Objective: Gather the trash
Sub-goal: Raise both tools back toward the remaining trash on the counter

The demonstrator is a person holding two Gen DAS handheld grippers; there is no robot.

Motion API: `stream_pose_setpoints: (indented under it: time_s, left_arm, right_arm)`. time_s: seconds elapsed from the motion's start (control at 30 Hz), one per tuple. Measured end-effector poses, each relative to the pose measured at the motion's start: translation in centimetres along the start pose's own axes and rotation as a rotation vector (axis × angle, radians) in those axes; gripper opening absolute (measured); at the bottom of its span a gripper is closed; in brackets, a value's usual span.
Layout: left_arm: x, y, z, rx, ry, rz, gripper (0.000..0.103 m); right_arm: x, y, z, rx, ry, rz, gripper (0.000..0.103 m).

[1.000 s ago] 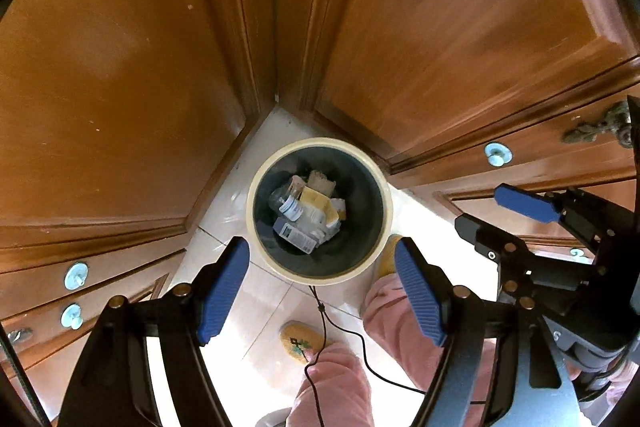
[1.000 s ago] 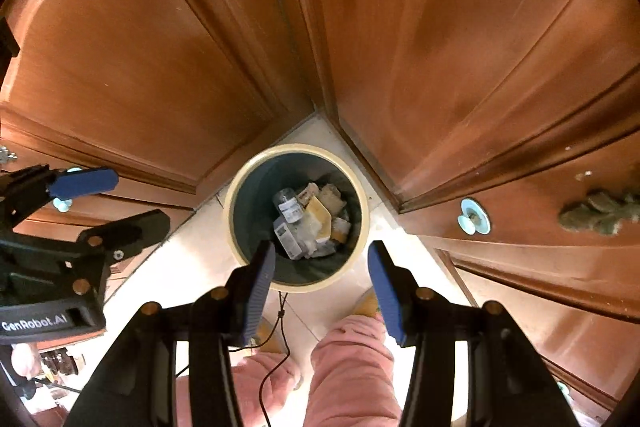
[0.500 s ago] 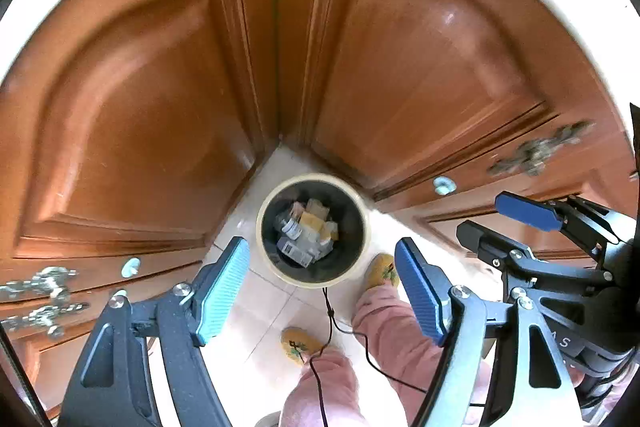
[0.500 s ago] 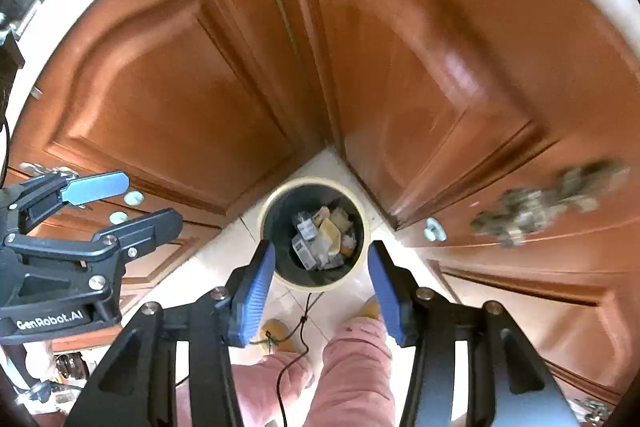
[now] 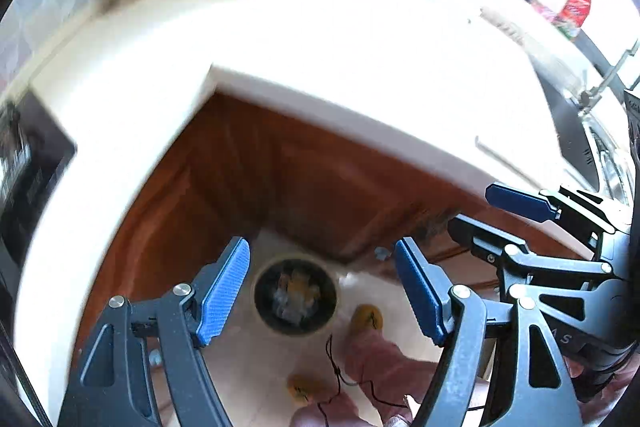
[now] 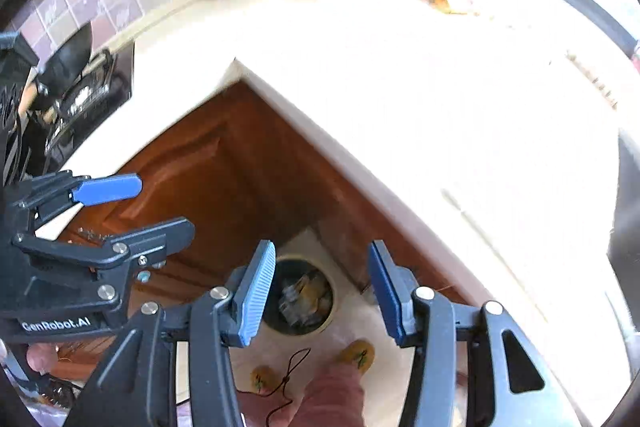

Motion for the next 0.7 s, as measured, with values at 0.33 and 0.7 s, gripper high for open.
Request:
stream_pose_setpoints:
  time_s: [0.33, 0.7]
  left_arm:
    - [3.4, 8.7, -5.3, -0.117, -0.02, -0.123, 0.08]
    - [5.6, 20.0, -9.3, -0.2, 0.029, -0.202, 0.092]
  right_arm:
    - [6.1, 5.2, -5.4, -0.06, -0.06, -0.132, 0.049]
    - [12.0, 13.0, -14.9, -0.16, -0.024, -0.207, 0.049]
Point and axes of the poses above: each gripper's, at about its wrist camera, not at the fingertips, and x roughly against the way its jaws point, z to its left, y to its top, the point moved 8 cm from there along -x, roughly the way its jaws point, and after that the axes turned 6 degrees about -y, right-handed, at the moved point
